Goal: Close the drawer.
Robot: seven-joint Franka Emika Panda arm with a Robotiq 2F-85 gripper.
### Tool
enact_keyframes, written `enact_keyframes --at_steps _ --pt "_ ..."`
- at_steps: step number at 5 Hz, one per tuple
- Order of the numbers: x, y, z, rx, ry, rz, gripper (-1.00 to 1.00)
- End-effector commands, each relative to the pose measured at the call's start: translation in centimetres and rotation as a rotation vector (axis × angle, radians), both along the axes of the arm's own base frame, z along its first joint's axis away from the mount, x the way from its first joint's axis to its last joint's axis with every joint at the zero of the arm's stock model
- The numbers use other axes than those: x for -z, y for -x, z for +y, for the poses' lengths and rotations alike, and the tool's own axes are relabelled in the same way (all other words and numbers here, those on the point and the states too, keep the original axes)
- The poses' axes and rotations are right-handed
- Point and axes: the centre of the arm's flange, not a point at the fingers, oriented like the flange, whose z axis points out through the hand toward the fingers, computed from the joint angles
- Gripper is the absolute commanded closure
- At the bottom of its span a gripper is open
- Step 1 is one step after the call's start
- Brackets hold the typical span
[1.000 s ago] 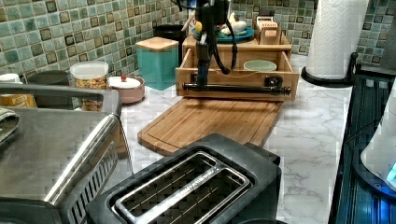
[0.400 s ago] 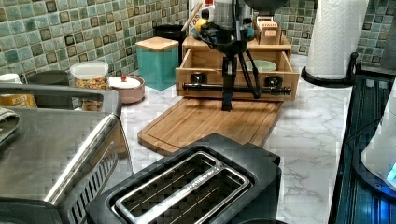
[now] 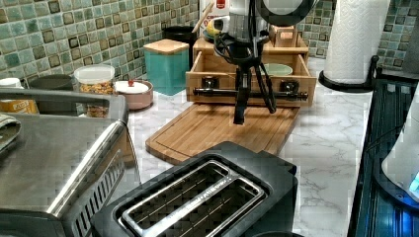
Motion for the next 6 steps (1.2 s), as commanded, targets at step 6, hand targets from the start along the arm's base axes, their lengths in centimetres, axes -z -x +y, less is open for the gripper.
enact_keyframes --at_steps 6 --pt "-5.4 -7.0 -15.0 0.040 -0.019 -0.089 1.00"
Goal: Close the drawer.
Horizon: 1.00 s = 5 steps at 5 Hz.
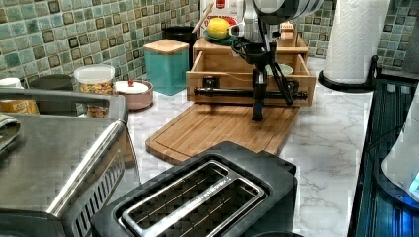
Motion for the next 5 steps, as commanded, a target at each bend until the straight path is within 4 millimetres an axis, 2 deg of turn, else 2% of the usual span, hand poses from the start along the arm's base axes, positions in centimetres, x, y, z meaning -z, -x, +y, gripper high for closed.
enact_keyframes --at_steps 1,2,3,4,5 --pt "-7.8 -7.5 -6.8 -0.027 0.026 -0.206 1.00" --pt "-8.8 -8.4 -8.4 -0.018 0.026 -0.221 1.00" --pt "-10.5 -8.4 -9.8 -0.026 0.046 -0.234 1.00" --pt "-9.8 -8.5 -11.2 -0.015 0.029 -0.300 1.00" --pt "-11.0 -8.4 -12.8 0.027 0.053 -0.315 1.00"
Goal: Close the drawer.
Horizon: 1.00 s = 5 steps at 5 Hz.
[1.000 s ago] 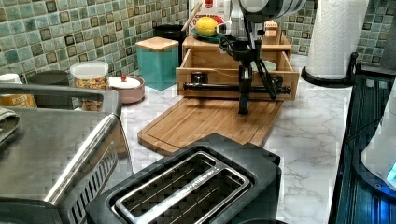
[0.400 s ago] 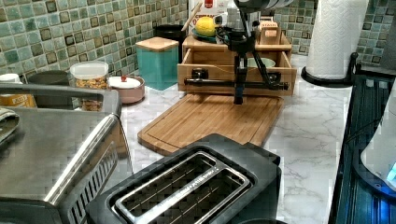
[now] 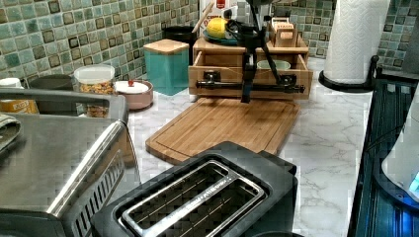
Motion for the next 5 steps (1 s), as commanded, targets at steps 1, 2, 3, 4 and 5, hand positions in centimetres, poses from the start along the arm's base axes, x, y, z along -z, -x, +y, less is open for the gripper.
enact_keyframes --at_steps 1,2,3,4,5 --pt "-8.3 -5.3 -10.5 0.074 0.125 -0.191 1.00" --pt "-8.3 -6.2 -12.7 0.064 0.135 -0.200 1.00" --pt "-9.1 -7.4 -15.7 0.048 0.155 -0.241 1.00" --pt "-10.3 -9.0 -18.8 0.034 0.162 -0.265 1.00" --pt "-11.6 -10.3 -20.8 0.046 0.193 -0.255 1.00"
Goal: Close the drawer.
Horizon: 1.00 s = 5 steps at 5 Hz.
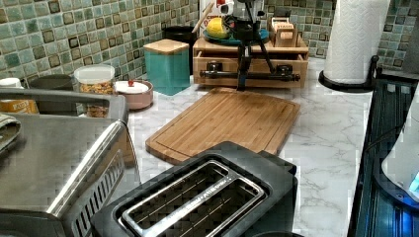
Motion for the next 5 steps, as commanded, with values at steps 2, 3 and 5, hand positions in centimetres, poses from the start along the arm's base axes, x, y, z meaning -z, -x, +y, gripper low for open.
enact_keyframes --at_steps 2,3,5 --pt "-14.1 -6.3 -16.7 0.136 0.246 -0.349 1.00" --pt "-14.5 -6.4 -18.6 0.110 0.257 -0.388 1.00" --pt "-15.5 -5.9 -18.0 0.134 0.296 -0.359 1.00"
